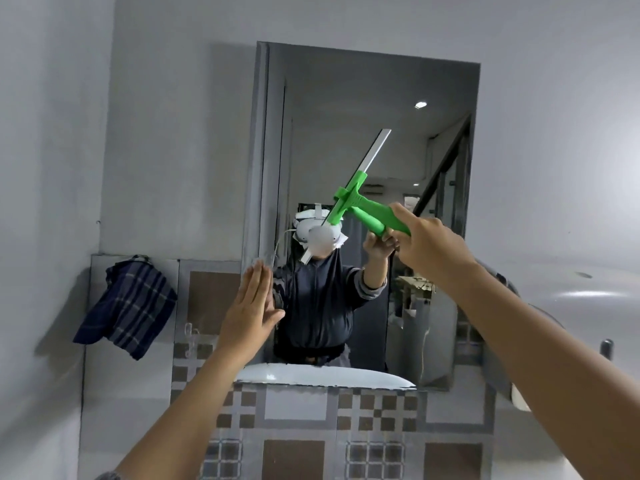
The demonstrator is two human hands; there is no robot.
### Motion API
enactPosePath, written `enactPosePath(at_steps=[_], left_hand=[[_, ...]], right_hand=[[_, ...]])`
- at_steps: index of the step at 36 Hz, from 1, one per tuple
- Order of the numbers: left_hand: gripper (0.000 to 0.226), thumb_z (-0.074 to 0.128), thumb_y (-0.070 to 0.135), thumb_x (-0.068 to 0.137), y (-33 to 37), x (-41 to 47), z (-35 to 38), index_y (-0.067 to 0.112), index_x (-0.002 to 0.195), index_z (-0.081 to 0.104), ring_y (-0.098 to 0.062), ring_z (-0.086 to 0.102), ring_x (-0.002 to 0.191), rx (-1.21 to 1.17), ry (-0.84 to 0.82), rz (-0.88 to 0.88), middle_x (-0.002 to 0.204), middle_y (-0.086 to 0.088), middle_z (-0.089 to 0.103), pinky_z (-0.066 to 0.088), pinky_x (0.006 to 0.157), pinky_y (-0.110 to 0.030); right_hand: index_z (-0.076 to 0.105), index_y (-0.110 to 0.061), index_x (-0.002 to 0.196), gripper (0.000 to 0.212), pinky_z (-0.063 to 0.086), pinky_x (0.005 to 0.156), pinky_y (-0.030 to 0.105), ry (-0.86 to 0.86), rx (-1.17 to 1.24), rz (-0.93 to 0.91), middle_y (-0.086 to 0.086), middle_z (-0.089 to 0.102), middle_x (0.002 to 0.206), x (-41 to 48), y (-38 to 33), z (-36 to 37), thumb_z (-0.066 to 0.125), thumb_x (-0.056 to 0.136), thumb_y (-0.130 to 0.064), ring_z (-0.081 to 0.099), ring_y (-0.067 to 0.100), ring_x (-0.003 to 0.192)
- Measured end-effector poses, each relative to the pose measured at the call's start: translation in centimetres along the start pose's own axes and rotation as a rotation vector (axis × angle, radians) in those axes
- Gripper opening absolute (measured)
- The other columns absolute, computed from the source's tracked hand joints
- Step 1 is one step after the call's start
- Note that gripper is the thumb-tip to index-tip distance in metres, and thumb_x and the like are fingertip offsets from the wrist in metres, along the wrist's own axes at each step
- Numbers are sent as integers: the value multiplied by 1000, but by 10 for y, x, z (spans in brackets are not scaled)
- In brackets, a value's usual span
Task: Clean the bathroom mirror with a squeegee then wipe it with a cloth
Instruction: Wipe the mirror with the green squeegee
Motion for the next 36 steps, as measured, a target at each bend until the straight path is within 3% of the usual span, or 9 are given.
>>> enactPosePath(at_steps=[6,9,15,19,27,31,33,36], left_hand=[[95,69,28,78,-4,1,5,8,146,5,-15,-9,141,12,-16,3,155,-7,-1,19,109,-35],[95,68,27,80,-5,1,6,10,146,1,-12,-14,141,0,-20,2,155,-5,-6,19,111,-37],[96,68,24,80,-3,0,6,12,146,-1,-23,-4,142,-47,-8,10,155,-6,-6,29,108,-41],[95,65,27,82,-3,1,7,13,146,-4,-24,-6,142,-49,-19,-16,155,-4,-9,33,104,-40],[93,63,26,84,-2,1,7,14,145,-5,-18,-13,141,-55,-49,-66,154,1,-15,28,109,-45],[93,65,24,83,-1,1,6,13,145,-3,-19,-10,141,-61,-53,-69,154,0,-13,30,109,-47],[93,65,24,83,-1,1,6,12,146,-3,-20,-10,141,-58,-54,-67,154,0,-14,31,108,-46],[93,65,25,83,-2,2,5,13,146,-3,-18,-10,141,-55,-51,-81,153,3,-16,30,106,-39]], right_hand=[[30,-28,140,47,52,58,39,8,17,37,11,61,87,-9,14,4,43,95,-23,59,30,68],[33,-26,137,44,47,56,35,11,25,53,11,60,84,-15,23,6,44,95,-22,57,29,67],[33,-27,135,43,48,52,33,-7,39,94,13,61,81,-28,43,10,43,94,-19,55,27,60],[36,-27,130,43,34,44,25,-18,38,126,13,59,78,-40,53,12,45,91,-12,50,25,56],[36,-24,134,43,37,48,26,-24,60,170,10,60,84,-57,57,15,48,93,-15,53,26,59],[39,-20,131,41,31,42,23,-11,67,183,9,55,75,-65,60,17,47,92,-10,47,21,50],[38,-22,133,44,38,45,26,-19,93,205,11,57,76,-70,66,22,47,91,-10,50,25,52],[34,-27,134,47,53,56,42,-37,142,255,15,61,85,-78,74,30,48,91,-15,58,32,63]])
Point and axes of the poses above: each hand's wrist, its own x-axis towards the middle knuckle, its own z-axis out of the palm, y = z × x, the point moved 8 cm from there along x, towards the middle knuckle
